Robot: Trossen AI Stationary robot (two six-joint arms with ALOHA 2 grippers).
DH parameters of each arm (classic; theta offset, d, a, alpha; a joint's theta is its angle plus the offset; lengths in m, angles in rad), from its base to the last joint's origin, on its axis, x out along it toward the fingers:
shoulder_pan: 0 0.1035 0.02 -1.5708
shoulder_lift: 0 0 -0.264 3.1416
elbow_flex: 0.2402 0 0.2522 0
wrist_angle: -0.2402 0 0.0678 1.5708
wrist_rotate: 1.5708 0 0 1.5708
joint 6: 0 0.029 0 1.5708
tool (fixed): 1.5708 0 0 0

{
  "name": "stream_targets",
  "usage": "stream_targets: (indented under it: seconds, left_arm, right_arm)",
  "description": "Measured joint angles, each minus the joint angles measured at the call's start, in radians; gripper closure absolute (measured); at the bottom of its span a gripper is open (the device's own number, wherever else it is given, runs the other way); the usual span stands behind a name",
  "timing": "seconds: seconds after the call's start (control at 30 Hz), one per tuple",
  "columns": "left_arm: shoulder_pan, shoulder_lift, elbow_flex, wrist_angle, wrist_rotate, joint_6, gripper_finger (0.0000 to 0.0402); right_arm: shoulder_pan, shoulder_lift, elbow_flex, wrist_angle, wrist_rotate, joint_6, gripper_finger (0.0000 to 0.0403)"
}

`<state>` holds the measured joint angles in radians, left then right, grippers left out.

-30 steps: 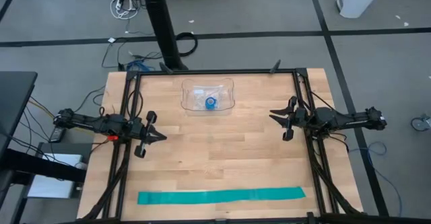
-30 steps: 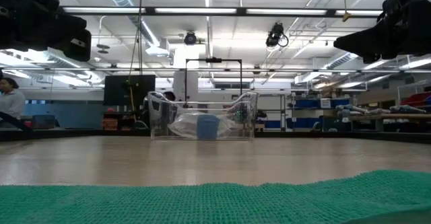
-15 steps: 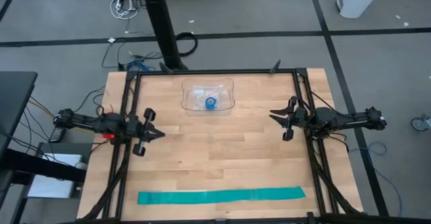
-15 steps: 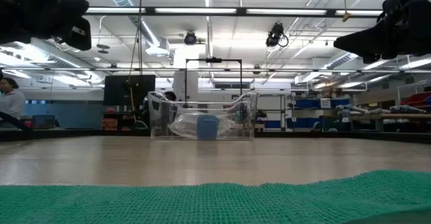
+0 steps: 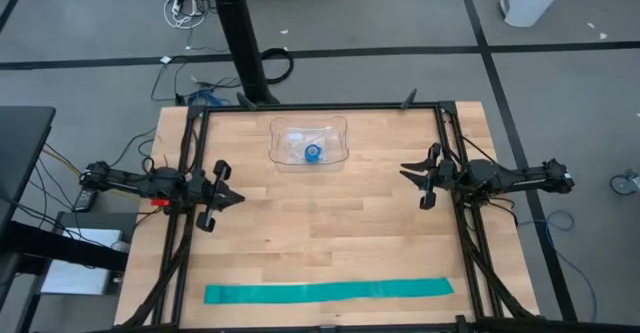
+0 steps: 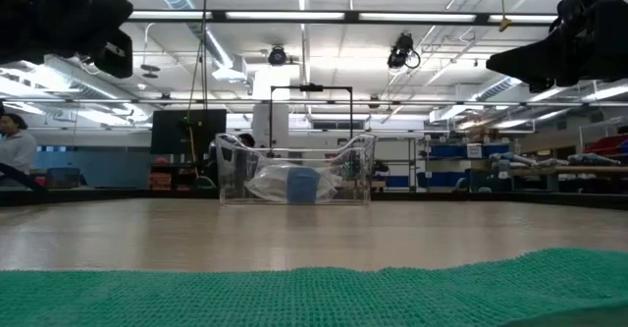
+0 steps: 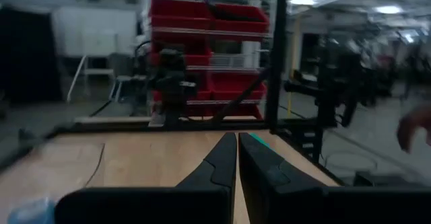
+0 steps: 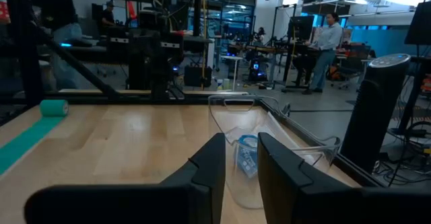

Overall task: Roll bandage
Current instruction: Roll the green bandage

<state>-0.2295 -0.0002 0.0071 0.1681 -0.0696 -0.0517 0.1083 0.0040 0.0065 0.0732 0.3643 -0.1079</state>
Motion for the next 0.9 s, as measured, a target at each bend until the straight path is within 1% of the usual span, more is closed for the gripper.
stream_targets:
  seconds: [0.13, 0.3, 0.43, 0.63, 0.7, 0.8, 0.9]
  left_arm:
    - [0.000, 0.000, 0.000, -0.029, -0.048, -0.117, 0.0378]
    - [0.000, 0.000, 0.000, -0.027, -0.064, -0.194, 0.0378]
    - [0.000, 0.000, 0.000, 0.016, -0.082, -0.173, 0.0378]
    - [0.000, 0.010, 0.000, 0.120, -0.103, -0.086, 0.0378]
    - [0.000, 0.025, 0.001, 0.127, -0.136, -0.082, 0.0378]
    - [0.000, 0.077, 0.014, 0.098, -0.193, -0.080, 0.0378]
    - [-0.001, 0.166, 0.042, 0.103, -0.233, -0.070, 0.0378]
  right_arm:
    - [0.000, 0.000, 0.000, 0.000, 0.000, 0.000, 0.0325]
    - [0.000, 0.000, 0.000, 0.000, 0.000, 0.000, 0.0325]
    - [0.000, 0.000, 0.000, 0.000, 0.000, 0.000, 0.0325]
    - [0.000, 0.000, 0.000, 0.000, 0.000, 0.000, 0.0325]
    - [0.000, 0.000, 0.000, 0.001, 0.000, 0.000, 0.0325]
    - [0.000, 0.000, 0.000, 0.014, -0.001, 0.011, 0.0325]
    - [0.000, 0.002, 0.000, 0.095, -0.010, 0.074, 0.0325]
